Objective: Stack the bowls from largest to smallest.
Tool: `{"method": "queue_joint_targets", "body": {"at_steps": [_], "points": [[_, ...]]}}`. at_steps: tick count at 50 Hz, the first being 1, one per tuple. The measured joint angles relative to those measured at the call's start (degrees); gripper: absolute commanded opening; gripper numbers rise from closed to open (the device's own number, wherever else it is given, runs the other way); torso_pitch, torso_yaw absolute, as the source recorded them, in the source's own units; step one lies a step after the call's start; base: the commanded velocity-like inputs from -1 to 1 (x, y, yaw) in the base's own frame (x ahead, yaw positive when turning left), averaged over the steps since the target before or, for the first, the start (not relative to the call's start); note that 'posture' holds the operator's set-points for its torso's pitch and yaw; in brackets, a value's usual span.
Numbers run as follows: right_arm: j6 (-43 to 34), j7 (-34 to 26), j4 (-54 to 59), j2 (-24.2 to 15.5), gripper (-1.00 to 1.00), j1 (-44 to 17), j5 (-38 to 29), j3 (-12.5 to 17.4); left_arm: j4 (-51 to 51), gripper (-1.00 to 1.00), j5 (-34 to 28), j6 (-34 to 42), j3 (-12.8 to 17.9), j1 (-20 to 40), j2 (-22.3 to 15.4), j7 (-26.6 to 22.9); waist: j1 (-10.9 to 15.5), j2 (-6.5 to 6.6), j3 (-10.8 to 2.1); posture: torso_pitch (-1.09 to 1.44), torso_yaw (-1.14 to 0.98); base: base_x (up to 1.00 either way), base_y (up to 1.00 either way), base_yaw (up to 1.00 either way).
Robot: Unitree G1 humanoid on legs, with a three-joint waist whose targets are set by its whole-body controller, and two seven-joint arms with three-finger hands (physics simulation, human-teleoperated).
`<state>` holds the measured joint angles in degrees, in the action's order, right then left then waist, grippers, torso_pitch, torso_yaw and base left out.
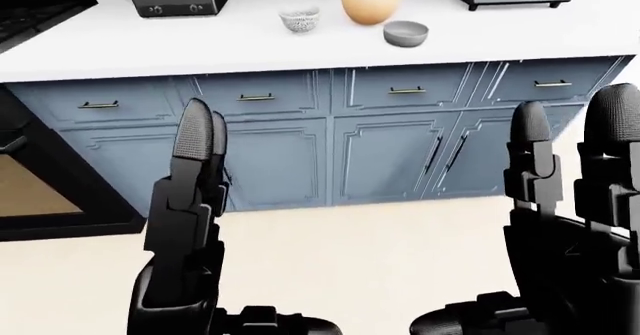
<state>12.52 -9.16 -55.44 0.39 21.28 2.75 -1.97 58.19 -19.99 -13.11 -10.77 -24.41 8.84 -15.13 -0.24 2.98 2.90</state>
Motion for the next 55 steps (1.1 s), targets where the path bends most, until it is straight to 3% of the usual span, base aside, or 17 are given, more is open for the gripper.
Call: {"method": "queue_joint_targets", "body": {"at_steps": [3, 8, 18, 21, 23, 27, 31, 34, 36, 37, 39, 41, 45, 48, 50, 52, 55], "points": [[-0.08, -0.27, 0.9, -0.17, 1.0, 0.76, -0.32, -0.16, -0.89, 1.0, -0.04, 0.79, 0.14, -0.3, -0.27, 0.14, 0.42, -0.59, 0.92, 0.0, 0.0, 0.29, 0.14, 0.0], [2.38, -0.25, -0.46, -0.39, 1.0, 1.24, -0.45, -0.52, 0.45, 1.0, 0.12, -0.03, -0.39, -0.51, -0.65, 0.53, 0.22, -2.93, 2.47, 0.0, 0.0, 0.67, 0.12, 0.0], [2.83, -0.07, 0.06, -0.63, 1.0, 1.2, -0.82, -0.68, 0.02, 1.0, -0.04, -0.48, -0.37, -1.02, 0.05, 0.27, 1.47, -4.88, 1.97, 0.0, 0.0, 0.84, 0.11, 0.0], [2.83, 0.01, -0.4, -0.66, 1.0, 1.22, -0.85, -0.63, 0.57, 1.0, -0.27, -0.93, -0.77, -0.84, 0.67, -0.36, 1.44, -6.58, 1.64, 0.0, 0.0, 0.85, 0.11, 0.0], [2.74, 0.16, 0.52, -1.0, 1.0, 1.15, -0.71, 0.14, -0.3, 1.0, -0.4, -1.01, -1.1, -0.83, 0.95, -0.87, 0.76, -6.18, 1.41, 0.0, 0.0, 0.84, 0.11, 0.0], [2.22, 0.16, -0.12, -0.74, 1.0, 0.92, -0.57, 0.11, -0.05, 1.0, -0.51, -0.56, -0.83, -0.7, 0.87, -1.11, 1.02, -6.58, -0.03, 0.0, 0.0, 0.85, 0.11, 0.0], [2.81, 0.13, -0.9, -0.7, 1.0, 0.78, -0.58, 0.01, 0.63, 1.0, -0.29, -0.92, -0.95, -0.49, 0.89, -0.94, 0.4, -4.66, -0.56, 0.0, 0.0, 0.84, 0.11, 0.0], [2.84, 0.18, -0.35, -0.71, 1.0, 0.73, -0.68, -0.07, 0.54, 1.0, -0.25, -0.92, -0.91, -0.41, 0.81, -0.9, 0.45, -1.92, -1.35, 0.0, 0.0, 0.84, 0.11, 0.0], [2.45, -0.09, 1.37, -0.45, 1.0, 0.84, -0.9, -0.64, -0.83, 1.0, -0.21, -0.47, -0.01, -0.28, 0.3, -0.77, 0.96, -2.77, 1.29, 0.0, 0.0, 0.84, 0.11, 0.0], [1.98, -0.23, 2.08, -0.58, 1.0, 0.96, -1.05, -0.77, -1.5, 1.0, -0.26, 0.02, 0.25, -0.58, 0.26, -0.72, 1.44, -2.07, 2.23, 0.0, 0.0, 0.84, 0.12, 0.0], [1.39, -0.29, 1.79, -0.66, 1.0, 1.34, -1.15, -0.54, -1.38, 1.0, -0.36, 0.69, 0.14, -0.81, 0.22, -0.68, 2.15, -0.7, 1.29, 0.0, 0.0, 0.77, 0.15, 0.0], [1.44, -0.05, 0.47, -0.62, 1.0, 0.92, -1.09, -0.28, -0.11, 1.0, -0.29, 0.45, -0.27, -0.47, 0.27, -0.54, 2.28, -0.34, 0.35, 0.0, 0.0, 0.47, 0.16, 0.0], [2.47, 0.09, -1.11, -0.49, 1.0, 0.57, -1.04, -0.57, 1.22, 1.0, -0.02, -0.81, -0.51, -0.22, 0.22, -0.04, 2.91, -1.96, 0.09, 0.0, 0.0, 0.42, 0.16, 0.0], [2.12, 0.15, -0.17, -0.68, 1.0, 0.53, -1.07, -0.35, -0.05, 1.0, -0.18, -0.49, -0.57, -0.09, 0.33, -0.03, 1.29, -4.72, 1.09, 0.0, 0.0, 0.39, 0.16, 0.0], [1.11, 0.33, 1.52, -0.69, 1.0, 0.72, -1.17, 0.14, -2.1, 1.0, -0.52, 0.41, -0.73, -0.28, 0.2, -0.43, 0.45, -4.54, 2.22, 0.0, 0.0, 0.38, 0.16, 0.0], [0.46, 0.37, 1.32, -0.69, 1.0, 0.98, -1.17, -0.06, -1.68, 1.0, -0.66, 0.82, -0.54, -0.82, 0.14, -0.61, -0.45, -5.32, 1.29, 0.0, 0.0, 0.32, 0.16, 0.0], [1.07, 0.31, -0.44, -0.64, 1.0, 0.67, -1.08, -0.06, 0.04, 1.0, -0.47, 0.18, -0.68, -0.48, 0.33, -0.36, -0.92, -4.6, -0.02, 0.0, 0.0, 0.26, 0.11, 0.0]]}}
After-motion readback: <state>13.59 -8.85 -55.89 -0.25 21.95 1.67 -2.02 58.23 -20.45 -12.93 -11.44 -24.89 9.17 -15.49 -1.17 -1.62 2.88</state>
